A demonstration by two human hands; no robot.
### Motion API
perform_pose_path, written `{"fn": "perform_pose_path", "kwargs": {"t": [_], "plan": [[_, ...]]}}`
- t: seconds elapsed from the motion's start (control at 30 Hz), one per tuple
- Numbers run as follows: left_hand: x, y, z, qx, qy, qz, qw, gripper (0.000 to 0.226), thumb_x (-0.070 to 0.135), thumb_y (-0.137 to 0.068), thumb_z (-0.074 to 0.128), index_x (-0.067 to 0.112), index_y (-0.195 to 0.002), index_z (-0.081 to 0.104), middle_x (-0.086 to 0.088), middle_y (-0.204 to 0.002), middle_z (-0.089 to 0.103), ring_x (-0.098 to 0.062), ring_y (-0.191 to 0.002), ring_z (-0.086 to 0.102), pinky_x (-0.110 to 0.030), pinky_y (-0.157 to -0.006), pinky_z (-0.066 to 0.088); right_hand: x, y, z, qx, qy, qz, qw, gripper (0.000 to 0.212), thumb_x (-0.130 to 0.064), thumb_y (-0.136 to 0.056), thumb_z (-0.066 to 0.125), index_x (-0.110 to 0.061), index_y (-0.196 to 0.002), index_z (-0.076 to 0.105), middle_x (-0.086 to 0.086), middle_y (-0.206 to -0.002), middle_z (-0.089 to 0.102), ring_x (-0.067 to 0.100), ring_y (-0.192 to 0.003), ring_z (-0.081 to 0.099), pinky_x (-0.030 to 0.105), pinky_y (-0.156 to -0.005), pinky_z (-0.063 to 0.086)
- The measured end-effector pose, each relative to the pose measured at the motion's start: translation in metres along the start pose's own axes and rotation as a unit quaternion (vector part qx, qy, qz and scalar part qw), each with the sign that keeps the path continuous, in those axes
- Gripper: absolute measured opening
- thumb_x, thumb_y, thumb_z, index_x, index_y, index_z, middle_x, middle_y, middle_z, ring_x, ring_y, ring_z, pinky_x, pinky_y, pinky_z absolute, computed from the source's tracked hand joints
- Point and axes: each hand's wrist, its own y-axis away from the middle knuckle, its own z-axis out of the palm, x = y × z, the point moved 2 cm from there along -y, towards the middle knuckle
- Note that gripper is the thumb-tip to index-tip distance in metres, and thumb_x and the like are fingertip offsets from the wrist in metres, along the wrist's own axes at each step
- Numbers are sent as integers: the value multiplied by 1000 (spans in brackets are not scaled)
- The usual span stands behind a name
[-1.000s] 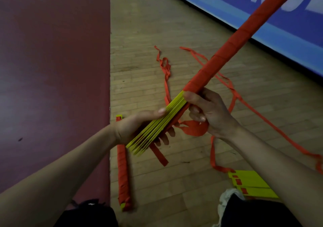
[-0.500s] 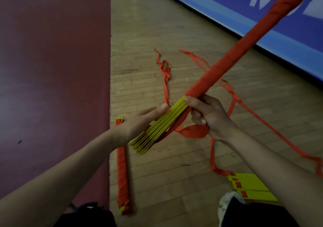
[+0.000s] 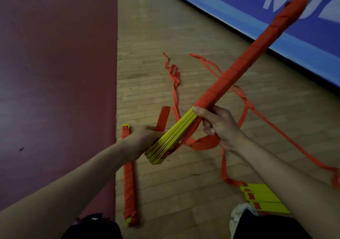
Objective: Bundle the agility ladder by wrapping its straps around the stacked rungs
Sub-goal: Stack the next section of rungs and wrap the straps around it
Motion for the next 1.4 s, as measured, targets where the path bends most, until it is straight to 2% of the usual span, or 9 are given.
{"fn": "perform_pose_path", "kwargs": {"t": [0.13, 0.3, 0.43, 0.67, 0.83, 0.97, 1.13, 1.27, 1.4], "plan": [[4, -2, 1, 36, -3, 45, 998, 30, 25, -102, 46, 6, -114, 66, -23, -113, 67, -35, -102, 65, -44, -92, 51, 3, 1, 1, 4, 12, 13, 1000, 25, -17, -84, 70, 2, -94, 59, 3, -49, 34, 7, -34, 32, 17, -35, 29], [8, -2, 13, 71, -56, 135, 987, 36, 49, -97, 47, 22, -93, 70, -8, -94, 71, -27, -93, 66, -53, -93, 50, 2, 0, 3, 5, -8, 15, 1000, 28, -16, -84, 69, 4, -100, 59, 2, -48, 35, 6, -34, 32, 16, -35, 29], [7, 0, 19, 16, -18, 87, 996, 58, 72, -87, 39, 27, -103, 71, -5, -106, 72, -22, -100, 67, -43, -97, 50, 3, -1, 0, 14, -10, 18, 1000, 26, -18, -85, 69, 2, -99, 59, -2, -46, 36, 5, -34, 33, 16, -35, 29], [15, 7, 17, -156, 180, -35, 971, 38, 30, -93, 52, 13, -126, 61, -13, -98, 62, -24, -79, 62, -34, -67, 55, 5, 0, -3, 7, -19, 24, 999, 25, -26, -77, 71, -4, -81, 60, -3, -45, 36, 5, -33, 31, 16, -34, 27], [11, 9, 14, -212, 200, -61, 955, 65, 31, -72, 78, 12, -131, 58, -10, -96, 70, -21, -80, 68, -33, -70, 56, 0, 5, 1, -44, -49, 13, 998, 22, -24, -73, 69, -5, -75, 57, -2, -44, 35, 5, -31, 29, 16, -33, 26], [5, 12, 18, -278, 190, -74, 939, 85, 49, -52, 90, 9, -122, 63, -14, -123, 65, -26, -107, 65, -37, -90, 54, -7, 7, 6, -85, -80, 2, 993, 20, -13, -77, 73, -6, -72, 54, -2, -45, 35, 4, -31, 29, 14, -33, 26], [20, 14, 18, -149, 160, -37, 975, 66, 56, -82, 52, 1, -117, 64, -15, -103, 68, -22, -82, 66, -28, -68, 55, -12, 6, 5, -77, -96, 6, 992, 16, -19, -75, 65, -6, -71, 57, -2, -43, 35, 4, -30, 28, 15, -33, 26], [29, 16, 13, -96, 279, -58, 954, 60, 48, -98, 31, 2, -119, 64, -16, -103, 67, -29, -83, 62, -37, -77, 48, -5, 4, 4, -36, -74, 24, 996, 22, -21, -78, 67, -6, -69, 54, -2, -43, 34, 5, -30, 27, 16, -33, 25], [32, 18, 18, -48, 240, -43, 969, 52, 33, -101, 28, 1, -120, 64, -19, -106, 69, -30, -86, 63, -38, -77, 51, -3, 3, 0, -30, -69, 20, 997, 24, -21, -77, 67, -6, -69, 50, -1, -43, 33, 5, -30, 28, 16, -33, 27]]}}
